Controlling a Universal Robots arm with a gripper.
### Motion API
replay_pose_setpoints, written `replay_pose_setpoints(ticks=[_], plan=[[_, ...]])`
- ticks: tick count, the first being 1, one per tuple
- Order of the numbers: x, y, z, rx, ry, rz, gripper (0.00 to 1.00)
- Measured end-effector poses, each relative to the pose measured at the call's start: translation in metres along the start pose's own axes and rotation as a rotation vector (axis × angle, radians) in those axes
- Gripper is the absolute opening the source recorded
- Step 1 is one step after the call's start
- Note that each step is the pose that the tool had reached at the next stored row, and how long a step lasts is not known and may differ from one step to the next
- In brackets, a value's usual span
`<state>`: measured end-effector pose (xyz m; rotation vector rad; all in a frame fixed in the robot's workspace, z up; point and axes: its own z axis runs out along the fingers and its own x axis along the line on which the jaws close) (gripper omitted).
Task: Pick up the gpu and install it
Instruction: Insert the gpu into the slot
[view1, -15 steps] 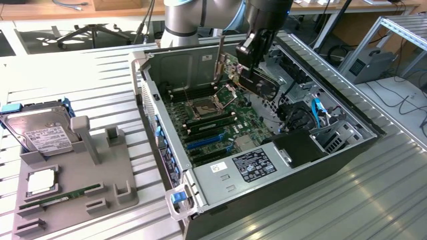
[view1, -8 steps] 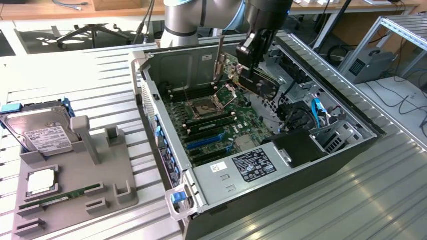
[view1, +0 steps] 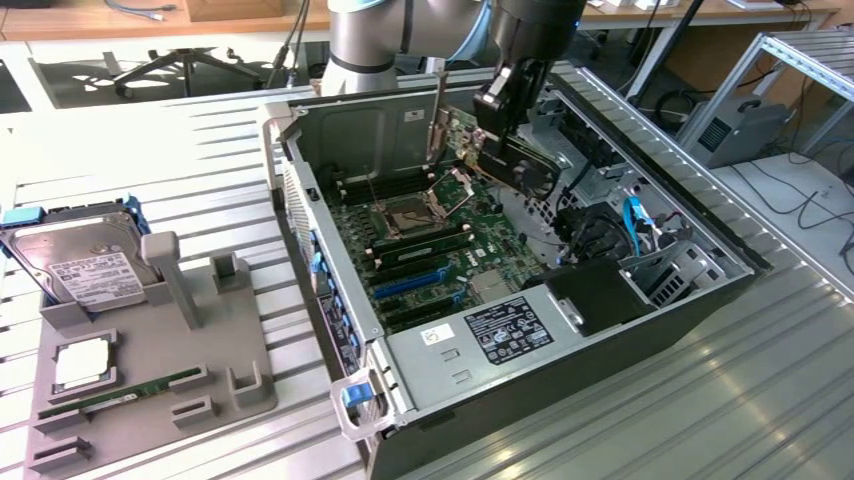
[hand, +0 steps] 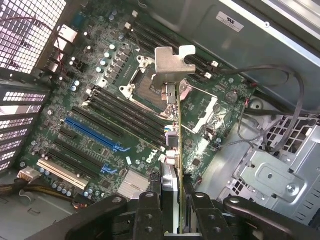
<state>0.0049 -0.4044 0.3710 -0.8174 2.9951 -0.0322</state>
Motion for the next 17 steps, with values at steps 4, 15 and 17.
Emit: replay_pose_setpoints(ticks=[4, 15, 17], plan=[[0.0000, 0.0000, 0.0000, -0.0003, -0.0003, -0.010, 0.27], [0.0000, 0.0000, 0.0001, -0.0026, -0.0026, -0.086, 0.27], [0.0000, 0.0000, 0.0002, -0.0037, -0.0037, -0.122, 0.27]])
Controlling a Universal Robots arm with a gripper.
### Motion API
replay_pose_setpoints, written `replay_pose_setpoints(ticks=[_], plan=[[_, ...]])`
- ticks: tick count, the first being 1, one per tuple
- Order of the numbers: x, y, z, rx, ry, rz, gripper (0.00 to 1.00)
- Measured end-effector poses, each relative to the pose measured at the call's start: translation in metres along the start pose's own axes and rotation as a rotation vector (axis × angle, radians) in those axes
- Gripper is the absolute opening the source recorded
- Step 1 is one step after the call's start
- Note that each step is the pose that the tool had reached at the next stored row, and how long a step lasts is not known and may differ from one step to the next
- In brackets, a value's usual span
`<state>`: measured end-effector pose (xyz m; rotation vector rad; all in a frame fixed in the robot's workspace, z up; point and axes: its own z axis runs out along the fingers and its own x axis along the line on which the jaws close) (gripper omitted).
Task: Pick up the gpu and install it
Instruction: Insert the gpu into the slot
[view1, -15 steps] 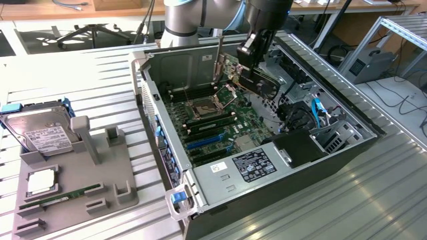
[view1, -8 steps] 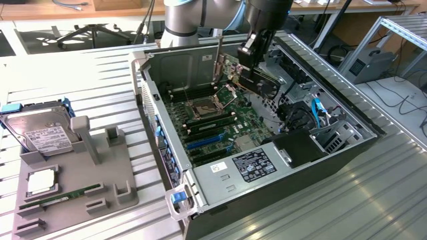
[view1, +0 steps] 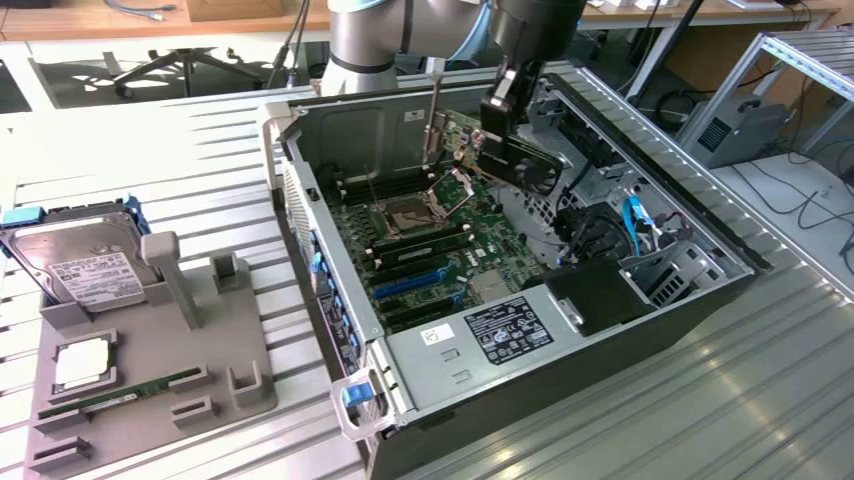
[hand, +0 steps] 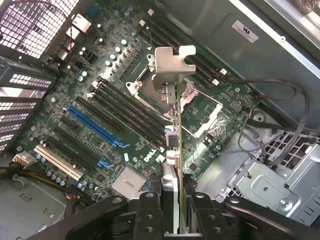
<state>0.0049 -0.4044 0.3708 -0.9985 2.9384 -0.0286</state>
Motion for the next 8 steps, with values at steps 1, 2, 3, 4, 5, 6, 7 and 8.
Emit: replay_pose_setpoints(ticks=[1, 2, 3, 4, 5, 6, 7, 8], plan=[[0.0000, 0.0000, 0.0000, -0.0005, -0.0005, -0.016, 0.27], [0.0000, 0.0000, 0.0000, -0.0009, -0.0009, -0.031, 0.27], [0.0000, 0.0000, 0.0000, -0.0013, -0.0012, -0.043, 0.27], [0.0000, 0.0000, 0.0001, -0.0015, -0.0014, -0.049, 0.27], [0.0000, 0.0000, 0.0001, -0.0020, -0.0020, -0.066, 0.27], [0.0000, 0.0000, 0.0001, -0.0024, -0.0024, -0.081, 0.27], [0.0000, 0.0000, 0.0001, -0.0029, -0.0028, -0.095, 0.27], [0.0000, 0.0000, 0.0002, -0.0031, -0.0031, -0.103, 0.27]])
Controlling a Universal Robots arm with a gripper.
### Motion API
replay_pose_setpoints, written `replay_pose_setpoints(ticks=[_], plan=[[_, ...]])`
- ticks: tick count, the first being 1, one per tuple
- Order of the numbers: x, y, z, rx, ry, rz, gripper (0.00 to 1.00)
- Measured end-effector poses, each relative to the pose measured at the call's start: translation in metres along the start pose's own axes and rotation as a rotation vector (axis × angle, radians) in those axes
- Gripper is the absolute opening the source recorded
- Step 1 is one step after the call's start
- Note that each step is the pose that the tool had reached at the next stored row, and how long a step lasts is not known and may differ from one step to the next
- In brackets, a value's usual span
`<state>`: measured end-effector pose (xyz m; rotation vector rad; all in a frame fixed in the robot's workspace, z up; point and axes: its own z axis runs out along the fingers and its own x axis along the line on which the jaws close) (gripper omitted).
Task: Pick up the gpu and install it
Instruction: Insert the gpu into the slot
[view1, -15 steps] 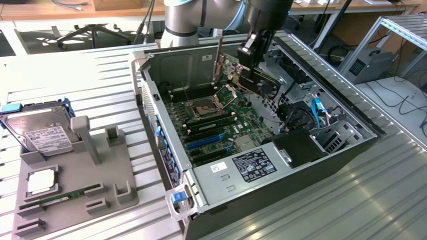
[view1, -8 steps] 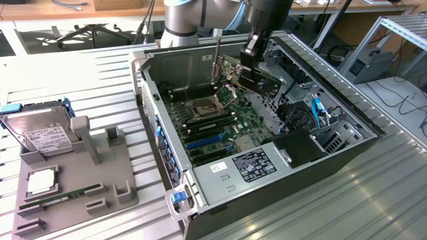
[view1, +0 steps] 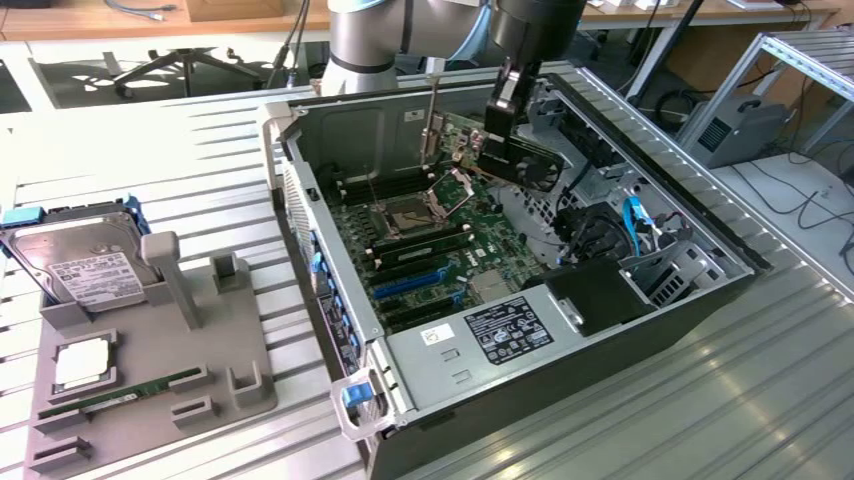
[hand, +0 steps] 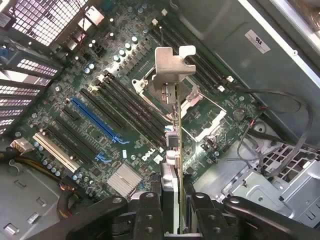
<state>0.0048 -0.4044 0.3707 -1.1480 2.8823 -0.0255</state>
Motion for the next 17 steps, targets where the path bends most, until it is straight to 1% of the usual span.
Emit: replay_pose_setpoints(ticks=[8, 17], plan=[[0.0000, 0.0000, 0.0000, -0.0005, -0.0004, -0.017, 0.27], [0.0000, 0.0000, 0.0000, -0.0017, -0.0016, -0.056, 0.27]])
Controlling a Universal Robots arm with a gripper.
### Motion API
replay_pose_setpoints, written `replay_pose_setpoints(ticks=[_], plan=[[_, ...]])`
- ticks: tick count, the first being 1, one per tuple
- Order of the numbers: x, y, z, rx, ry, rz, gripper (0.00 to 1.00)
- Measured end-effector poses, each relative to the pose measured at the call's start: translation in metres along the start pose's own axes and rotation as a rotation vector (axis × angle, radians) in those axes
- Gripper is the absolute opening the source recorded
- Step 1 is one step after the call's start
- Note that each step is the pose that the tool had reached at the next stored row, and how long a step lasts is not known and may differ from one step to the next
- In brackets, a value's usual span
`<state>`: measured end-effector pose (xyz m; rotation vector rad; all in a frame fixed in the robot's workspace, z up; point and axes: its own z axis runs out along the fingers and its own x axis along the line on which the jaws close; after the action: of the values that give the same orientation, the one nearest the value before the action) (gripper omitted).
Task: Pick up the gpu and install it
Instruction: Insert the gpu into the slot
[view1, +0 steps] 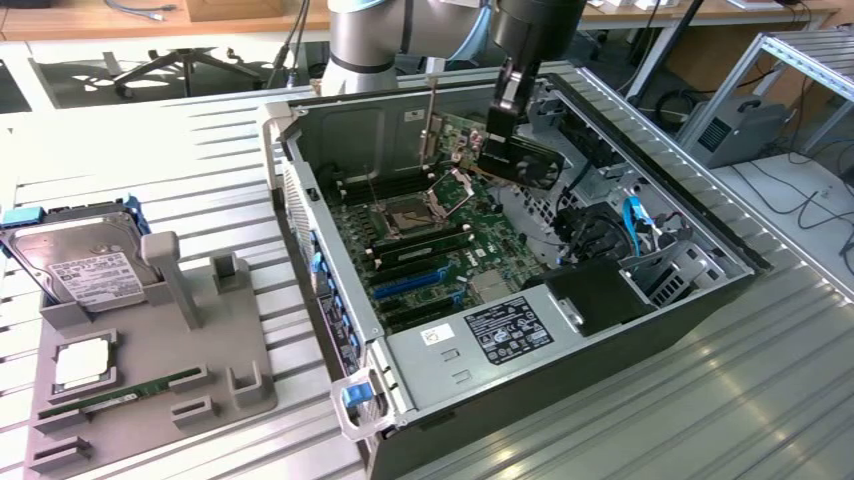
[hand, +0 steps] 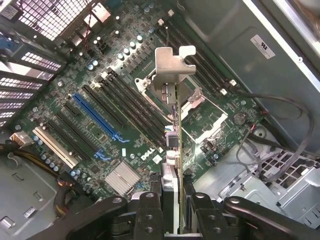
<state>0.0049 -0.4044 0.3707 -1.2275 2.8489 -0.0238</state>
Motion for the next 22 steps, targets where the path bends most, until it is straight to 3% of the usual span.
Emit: replay_pose_setpoints(ticks=[22], plan=[[0.0000, 0.0000, 0.0000, -0.0031, -0.0030, -0.102, 0.27]])
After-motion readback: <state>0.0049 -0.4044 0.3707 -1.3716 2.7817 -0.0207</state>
